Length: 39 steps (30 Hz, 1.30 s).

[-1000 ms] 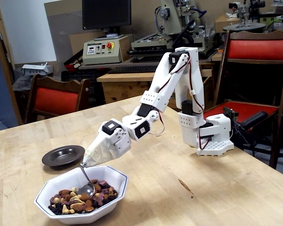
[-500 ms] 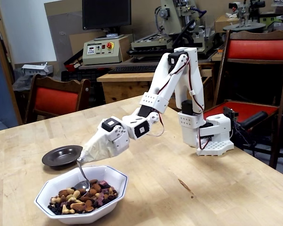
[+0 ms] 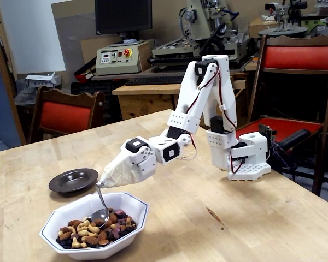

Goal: Use spoon to take food

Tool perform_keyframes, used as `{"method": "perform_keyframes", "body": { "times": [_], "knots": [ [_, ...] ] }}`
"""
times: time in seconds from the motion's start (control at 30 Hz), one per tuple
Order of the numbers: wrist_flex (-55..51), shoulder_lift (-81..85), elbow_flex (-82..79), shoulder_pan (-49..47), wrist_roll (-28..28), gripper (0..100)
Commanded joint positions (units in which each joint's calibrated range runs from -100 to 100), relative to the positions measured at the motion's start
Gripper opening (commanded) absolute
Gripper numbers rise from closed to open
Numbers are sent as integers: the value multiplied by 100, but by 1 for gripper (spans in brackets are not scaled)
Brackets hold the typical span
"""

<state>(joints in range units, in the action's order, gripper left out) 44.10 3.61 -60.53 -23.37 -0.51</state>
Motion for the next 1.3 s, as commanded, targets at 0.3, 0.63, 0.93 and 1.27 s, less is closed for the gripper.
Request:
{"method": "perform_keyframes", "body": {
  "times": [0.3, 0.63, 0.93, 1.27],
  "knots": [
    [902, 80, -53, -11, -5, 4],
    [973, 80, -53, -11, -5, 4],
    [973, 149, -53, -11, -5, 4],
    [942, 157, -53, 33, -39, 4]
  ]
}}
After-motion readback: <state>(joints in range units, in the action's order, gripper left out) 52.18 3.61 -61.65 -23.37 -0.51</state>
